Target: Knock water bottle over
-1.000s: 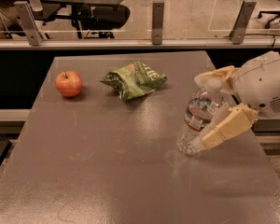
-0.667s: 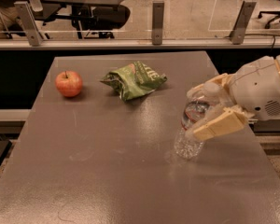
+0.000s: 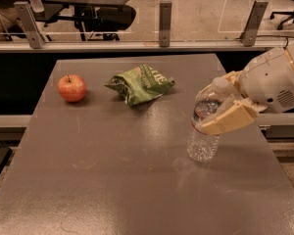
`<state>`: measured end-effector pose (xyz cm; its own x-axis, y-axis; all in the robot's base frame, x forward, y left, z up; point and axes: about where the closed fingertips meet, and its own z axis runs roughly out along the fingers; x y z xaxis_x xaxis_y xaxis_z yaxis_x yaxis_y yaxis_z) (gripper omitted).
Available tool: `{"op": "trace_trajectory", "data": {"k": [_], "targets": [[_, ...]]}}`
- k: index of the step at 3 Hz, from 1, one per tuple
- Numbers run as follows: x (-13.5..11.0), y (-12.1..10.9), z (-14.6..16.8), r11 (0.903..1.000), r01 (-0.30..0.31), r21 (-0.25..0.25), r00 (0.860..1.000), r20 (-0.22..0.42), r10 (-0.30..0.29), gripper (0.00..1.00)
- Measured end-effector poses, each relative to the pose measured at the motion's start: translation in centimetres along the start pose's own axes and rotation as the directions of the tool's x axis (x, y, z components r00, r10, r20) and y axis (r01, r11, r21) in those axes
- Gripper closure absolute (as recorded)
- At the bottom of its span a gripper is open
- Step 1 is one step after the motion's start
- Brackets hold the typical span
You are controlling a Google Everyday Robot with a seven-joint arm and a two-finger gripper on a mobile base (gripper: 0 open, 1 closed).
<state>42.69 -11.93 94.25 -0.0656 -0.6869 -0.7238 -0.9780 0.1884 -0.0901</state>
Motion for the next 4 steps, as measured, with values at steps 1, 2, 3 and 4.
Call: {"op": "trace_trajectory", "data": {"k": [1,2,3,4], "targets": [[-1.8,-1.0,0.1,0.9973,0.047,-0.057,0.991,-0.119,-0.053,1.00],[-2.5,-1.0,1.3,0.9852,0.105,-0.136,0.955,-0.261,-0.138,1.00],[-2.6,-0.4,2.5,0.9657,0.162,-0.203,0.896,-0.381,-0.230,1.00],[-2.4,0.3,4.2,0.9423,0.218,-0.254,0.809,-0.494,-0.320,1.00]]}}
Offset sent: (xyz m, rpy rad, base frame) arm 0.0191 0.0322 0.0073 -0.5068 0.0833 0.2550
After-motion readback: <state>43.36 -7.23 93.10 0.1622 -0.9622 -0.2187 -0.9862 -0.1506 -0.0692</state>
